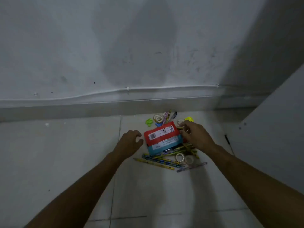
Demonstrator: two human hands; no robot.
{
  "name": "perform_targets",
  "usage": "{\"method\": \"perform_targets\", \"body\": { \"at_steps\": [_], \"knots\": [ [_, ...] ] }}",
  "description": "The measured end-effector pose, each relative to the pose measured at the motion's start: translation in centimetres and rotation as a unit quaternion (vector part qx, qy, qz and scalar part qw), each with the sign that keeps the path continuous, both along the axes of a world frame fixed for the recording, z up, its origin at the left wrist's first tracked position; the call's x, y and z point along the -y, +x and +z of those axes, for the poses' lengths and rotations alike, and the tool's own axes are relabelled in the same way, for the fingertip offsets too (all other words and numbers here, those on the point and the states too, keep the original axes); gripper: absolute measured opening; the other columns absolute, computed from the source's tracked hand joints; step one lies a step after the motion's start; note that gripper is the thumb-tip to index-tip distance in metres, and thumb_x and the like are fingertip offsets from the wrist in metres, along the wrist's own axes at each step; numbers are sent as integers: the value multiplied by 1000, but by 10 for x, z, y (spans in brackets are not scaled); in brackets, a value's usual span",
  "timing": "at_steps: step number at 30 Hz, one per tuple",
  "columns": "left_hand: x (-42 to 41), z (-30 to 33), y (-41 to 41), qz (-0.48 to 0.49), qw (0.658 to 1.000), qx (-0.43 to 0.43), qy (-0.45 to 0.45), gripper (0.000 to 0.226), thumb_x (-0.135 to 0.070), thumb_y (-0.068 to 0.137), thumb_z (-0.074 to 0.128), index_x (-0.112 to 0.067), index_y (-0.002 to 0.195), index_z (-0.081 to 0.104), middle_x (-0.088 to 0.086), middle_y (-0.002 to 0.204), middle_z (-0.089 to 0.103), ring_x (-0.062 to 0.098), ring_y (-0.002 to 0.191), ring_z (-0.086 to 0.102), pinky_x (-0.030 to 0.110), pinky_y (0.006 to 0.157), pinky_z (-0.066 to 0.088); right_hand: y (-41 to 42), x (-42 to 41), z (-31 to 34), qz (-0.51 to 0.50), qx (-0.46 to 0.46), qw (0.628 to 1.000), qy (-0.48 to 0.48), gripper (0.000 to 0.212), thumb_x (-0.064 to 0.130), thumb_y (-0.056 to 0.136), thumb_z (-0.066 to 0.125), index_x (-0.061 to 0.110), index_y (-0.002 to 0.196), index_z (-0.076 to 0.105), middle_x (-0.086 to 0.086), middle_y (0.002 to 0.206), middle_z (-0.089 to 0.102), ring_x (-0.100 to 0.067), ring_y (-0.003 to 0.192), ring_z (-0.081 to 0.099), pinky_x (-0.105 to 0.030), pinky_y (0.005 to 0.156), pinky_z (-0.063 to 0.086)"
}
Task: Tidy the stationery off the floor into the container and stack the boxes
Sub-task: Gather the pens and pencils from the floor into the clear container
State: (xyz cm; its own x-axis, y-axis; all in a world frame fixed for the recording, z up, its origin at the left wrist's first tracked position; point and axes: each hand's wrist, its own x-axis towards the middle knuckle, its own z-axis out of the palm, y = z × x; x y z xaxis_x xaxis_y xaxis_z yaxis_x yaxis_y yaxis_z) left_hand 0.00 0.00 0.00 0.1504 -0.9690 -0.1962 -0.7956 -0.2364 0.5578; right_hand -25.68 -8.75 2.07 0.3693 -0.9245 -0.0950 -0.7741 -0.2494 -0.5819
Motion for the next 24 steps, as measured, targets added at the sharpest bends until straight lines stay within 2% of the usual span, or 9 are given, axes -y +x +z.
{"method": "perform_targets", "body": {
  "at_steps": [2, 6, 9, 13, 15, 19, 20, 23, 24],
  "knots": [
    [2, -3, 1, 4, 1000, -1, 17, 34, -27, 91, 59, -11, 120, 55, 13, 120, 54, 25, 106, 54, 31, 88, 43, 0, 5, -6, -43, 20, 999, 16, 27, 23, 90, 60, 20, 118, 58, -3, 103, 66, -18, 87, 63, -32, 72, 52],
    [9, -13, -3, 54, 997, -35, 52, 41, -28, 91, 60, -11, 127, 51, 13, 126, 53, 25, 111, 54, 31, 90, 42, 10, 7, -20, -100, 52, 992, 63, 36, 20, 91, 60, 16, 127, 55, -9, 115, 64, -25, 103, 61, -37, 87, 53],
    [15, -21, -12, 80, 992, -58, 75, 44, -29, 91, 59, -12, 130, 48, 12, 128, 55, 24, 113, 54, 30, 90, 43, 17, 8, -31, -93, 50, 992, 73, 38, 20, 91, 61, 15, 128, 55, -9, 120, 63, -23, 106, 60, -29, 86, 47],
    [19, -32, -20, 64, 987, -99, 105, 44, -28, 91, 58, -14, 131, 46, 11, 128, 57, 23, 114, 55, 30, 89, 44, 21, 6, -41, -86, 51, 989, 108, 42, 20, 89, 64, 15, 129, 52, -10, 120, 64, -24, 105, 61, -38, 90, 52],
    [21, -33, -21, 70, 981, -136, 118, 42, -26, 91, 58, -13, 130, 47, 11, 125, 59, 24, 114, 56, 35, 92, 48, 24, 6, -42, -93, 60, 986, 125, 43, 21, 88, 65, 14, 128, 52, -10, 113, 65, -23, 99, 61, -37, 88, 52],
    [18, -27, -19, 107, 959, -230, 128, 37, -24, 91, 59, -14, 125, 48, 10, 120, 58, 22, 106, 56, 28, 76, 50, 30, 3, -38, -49, 92, 982, 156, 30, 22, 87, 66, 14, 115, 62, 1, 98, 61, -14, 88, 56, -16, 66, 45],
    [17, -23, -18, 118, 952, -252, 127, 36, -24, 91, 59, -15, 124, 48, 9, 118, 59, 21, 105, 56, 28, 75, 50, 30, 1, -35, -39, 100, 980, 168, 26, 23, 88, 66, 13, 111, 63, 0, 99, 62, -17, 90, 58, -17, 68, 46],
    [16, -10, -15, 141, 938, -302, 97, 29, -26, 90, 59, -19, 117, 51, 6, 111, 60, 22, 105, 57, 31, 79, 50, 33, -2, -21, -37, 127, 974, 187, 23, 23, 90, 63, 11, 109, 61, -9, 106, 64, -24, 99, 60, -37, 87, 49],
    [17, -5, -14, 151, 933, -316, 81, 24, -27, 92, 57, -20, 114, 53, 5, 111, 60, 21, 104, 57, 33, 80, 51, 33, -3, -14, -41, 145, 973, 178, 22, 22, 90, 61, 11, 109, 59, -10, 107, 63, -25, 99, 60, -38, 88, 49]
  ]
}}
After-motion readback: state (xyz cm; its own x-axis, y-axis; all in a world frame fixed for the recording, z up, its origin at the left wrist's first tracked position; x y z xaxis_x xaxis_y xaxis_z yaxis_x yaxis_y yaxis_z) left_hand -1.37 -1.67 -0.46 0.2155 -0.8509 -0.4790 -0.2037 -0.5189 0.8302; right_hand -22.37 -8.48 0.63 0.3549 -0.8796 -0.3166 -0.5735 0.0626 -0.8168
